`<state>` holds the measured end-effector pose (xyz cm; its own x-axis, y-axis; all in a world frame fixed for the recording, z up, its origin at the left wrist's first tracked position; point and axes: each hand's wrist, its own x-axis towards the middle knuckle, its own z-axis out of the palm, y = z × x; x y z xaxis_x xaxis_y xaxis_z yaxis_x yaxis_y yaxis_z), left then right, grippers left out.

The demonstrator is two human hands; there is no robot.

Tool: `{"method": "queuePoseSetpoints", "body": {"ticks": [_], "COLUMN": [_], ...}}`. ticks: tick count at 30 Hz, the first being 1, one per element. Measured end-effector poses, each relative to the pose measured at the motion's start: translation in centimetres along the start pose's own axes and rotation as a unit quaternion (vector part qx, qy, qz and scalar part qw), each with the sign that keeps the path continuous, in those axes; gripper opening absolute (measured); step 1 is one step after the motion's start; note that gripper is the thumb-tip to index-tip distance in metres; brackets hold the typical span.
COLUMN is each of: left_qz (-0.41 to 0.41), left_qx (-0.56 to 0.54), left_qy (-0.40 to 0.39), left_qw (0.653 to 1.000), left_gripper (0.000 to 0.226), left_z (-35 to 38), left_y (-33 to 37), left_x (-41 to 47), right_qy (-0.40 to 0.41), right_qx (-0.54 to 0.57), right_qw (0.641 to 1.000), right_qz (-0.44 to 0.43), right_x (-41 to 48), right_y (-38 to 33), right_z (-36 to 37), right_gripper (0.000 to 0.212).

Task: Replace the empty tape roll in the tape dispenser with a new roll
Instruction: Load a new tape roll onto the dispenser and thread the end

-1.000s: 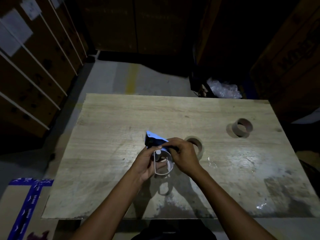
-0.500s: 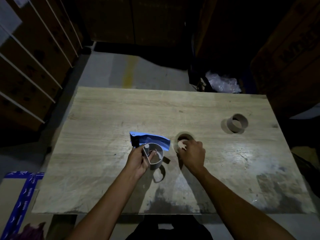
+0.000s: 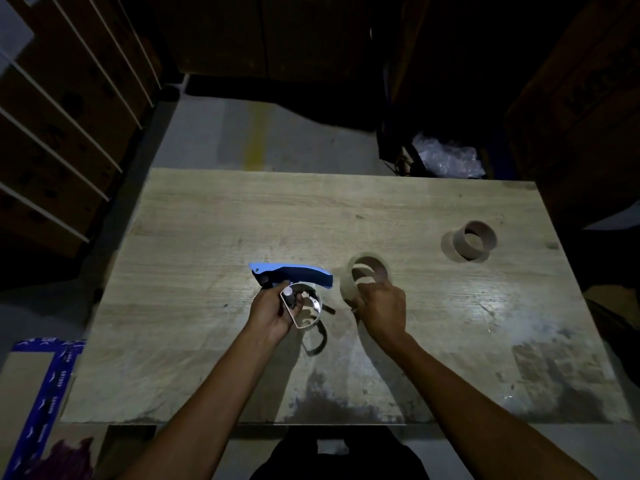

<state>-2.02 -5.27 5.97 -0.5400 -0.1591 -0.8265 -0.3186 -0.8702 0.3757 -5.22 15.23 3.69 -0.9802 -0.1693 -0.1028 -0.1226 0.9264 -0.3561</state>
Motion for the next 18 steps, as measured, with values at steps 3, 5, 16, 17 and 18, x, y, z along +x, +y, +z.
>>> {"method": "queuePoseSetpoints", "body": {"ticks": [3, 5, 16, 17, 18], "left_qz": [-0.006, -0.016, -0.041, -0.045, -0.053], "left_qx": [-0.024, -0.031, -0.048, -0.046, -0.043], "left_qy": [0.014, 0.021, -0.045, -0.058, -0.065], "left_qw": [1.000, 0.999, 0.997, 0.996, 0.996], "left_gripper": [0.013, 0.016, 0.027, 0.024, 0.022], "left_z": [0.3, 0.5, 3.4, 3.7, 3.9], "left_y": [-0.1, 0.0, 1.0, 1.0, 1.0], "left_x": [0.4, 0.8, 0.2, 0.2, 0.0], "right_qy": [0.046, 0.078, 0.165, 0.160, 0.156], "right_qx": [0.068, 0.060, 0.031, 0.023, 0.016], "right_qw": [0.996, 0.994, 0.980, 0.981, 0.982], "right_qz": [-0.027, -0.049, -0.104, -0.106, -0.108], "right_x": [-0.7, -1.3, -4.5, -4.7, -4.8], "right_y": [-1.8, -3.1, -9.9, -10.3, -10.7], "right_z": [-2.7, -4.8, -10.8, -10.8, -10.7], "right_gripper": [0.008, 0.008, 0.023, 0.026, 0.027]}}
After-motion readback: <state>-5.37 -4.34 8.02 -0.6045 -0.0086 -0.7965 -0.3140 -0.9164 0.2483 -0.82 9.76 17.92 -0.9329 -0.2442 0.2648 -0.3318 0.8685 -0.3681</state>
